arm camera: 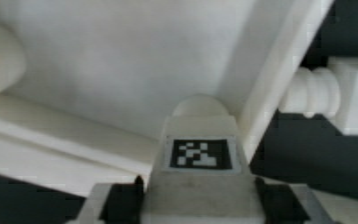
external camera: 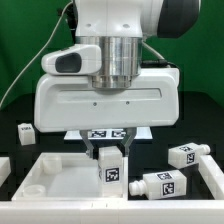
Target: Assemble one leg
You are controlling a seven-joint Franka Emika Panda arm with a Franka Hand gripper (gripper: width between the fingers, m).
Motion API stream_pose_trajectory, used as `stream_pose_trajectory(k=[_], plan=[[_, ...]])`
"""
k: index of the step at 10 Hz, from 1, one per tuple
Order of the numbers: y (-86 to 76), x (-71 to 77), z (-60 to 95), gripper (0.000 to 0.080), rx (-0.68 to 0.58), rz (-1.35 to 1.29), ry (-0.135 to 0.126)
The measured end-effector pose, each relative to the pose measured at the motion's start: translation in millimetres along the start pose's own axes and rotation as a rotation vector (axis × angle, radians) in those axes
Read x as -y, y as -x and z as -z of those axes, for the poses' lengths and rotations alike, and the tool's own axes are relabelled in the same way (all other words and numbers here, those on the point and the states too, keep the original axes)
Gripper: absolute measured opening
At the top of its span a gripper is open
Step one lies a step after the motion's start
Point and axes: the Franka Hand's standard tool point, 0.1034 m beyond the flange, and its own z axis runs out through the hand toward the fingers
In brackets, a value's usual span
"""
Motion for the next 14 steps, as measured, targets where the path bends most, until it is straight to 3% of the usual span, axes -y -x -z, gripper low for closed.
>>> stream_pose_trajectory(k=[1, 2, 5, 6, 7, 8, 9, 11, 14], plan=[[-1.7, 2.2, 0.1, 0.0285, 0.0, -0.145, 0.002], [-0.4, 2.2, 0.0, 0.0285, 0.011, -0.373, -0.015], [-2.0, 3.3, 0.2, 0.0285, 0.019, -0.518, -0.016], [-1.9, 3.2, -0.1, 0.0285, 0.019, -0.508, -0.016], [-0.3, 5.0, -0.4, 0.0528, 0.029, -0.465, -0.016], [1.7, 9.5, -0.4, 0.0528, 0.044, -0.413, -0.019], [2.0, 9.4, -0.1, 0.0611, 0.043, -0.302, -0.02], [2.7, 6.4, -0.6, 0.064, 0.043, -0.038, -0.014], [3.2, 4.2, -0.9, 0.0649, 0.044, 0.134, -0.011]])
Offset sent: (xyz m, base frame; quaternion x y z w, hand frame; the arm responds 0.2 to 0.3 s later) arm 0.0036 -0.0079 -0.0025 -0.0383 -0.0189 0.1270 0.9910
